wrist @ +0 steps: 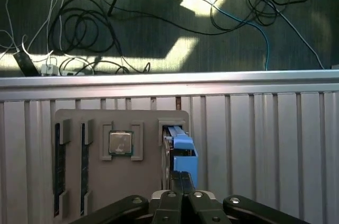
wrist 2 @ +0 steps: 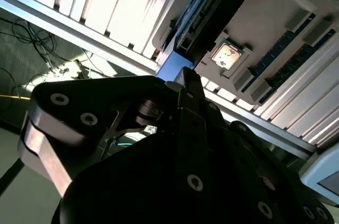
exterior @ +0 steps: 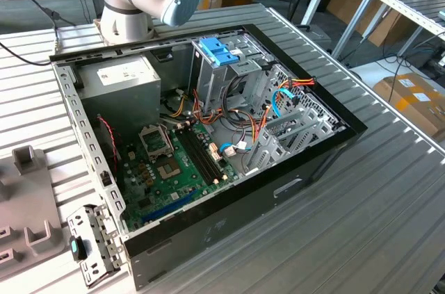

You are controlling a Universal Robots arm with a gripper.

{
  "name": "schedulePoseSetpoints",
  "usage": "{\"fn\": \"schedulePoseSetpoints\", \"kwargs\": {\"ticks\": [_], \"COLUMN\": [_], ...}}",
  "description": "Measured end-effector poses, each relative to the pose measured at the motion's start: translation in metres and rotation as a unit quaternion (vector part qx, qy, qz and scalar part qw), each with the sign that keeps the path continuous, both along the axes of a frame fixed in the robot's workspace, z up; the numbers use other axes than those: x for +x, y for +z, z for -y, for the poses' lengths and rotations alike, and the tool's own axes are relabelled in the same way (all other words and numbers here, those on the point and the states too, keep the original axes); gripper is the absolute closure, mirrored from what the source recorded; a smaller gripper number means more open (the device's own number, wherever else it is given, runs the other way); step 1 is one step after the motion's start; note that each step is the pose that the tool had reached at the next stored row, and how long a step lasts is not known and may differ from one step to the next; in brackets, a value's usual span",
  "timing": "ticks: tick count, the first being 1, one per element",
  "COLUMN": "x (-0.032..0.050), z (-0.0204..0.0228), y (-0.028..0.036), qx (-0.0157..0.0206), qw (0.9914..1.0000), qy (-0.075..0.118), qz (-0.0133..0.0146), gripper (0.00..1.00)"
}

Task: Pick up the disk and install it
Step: 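Pick up the disk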

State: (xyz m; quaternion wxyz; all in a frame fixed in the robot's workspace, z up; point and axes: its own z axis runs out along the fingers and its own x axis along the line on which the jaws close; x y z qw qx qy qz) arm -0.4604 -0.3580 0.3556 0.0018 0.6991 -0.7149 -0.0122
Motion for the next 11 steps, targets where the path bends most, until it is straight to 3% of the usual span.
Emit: {"fn": "schedulePoseSetpoints", "kwargs": {"ticks": [2, 6, 11], "x": [0.0, 0.0, 0.001], "z": [0.0, -0.0001, 0.0], "y": [-0.0001, 0.0, -0.0002], "qx": [0.0, 0.0062, 0.0063], "qw": [1.0, 0.99998, 0.99998], "qy": [0.0, 0.0, 0.0], "qz": [0.0001, 0.0016, 0.0018], "gripper": [0.89, 0.89, 0.89]}}
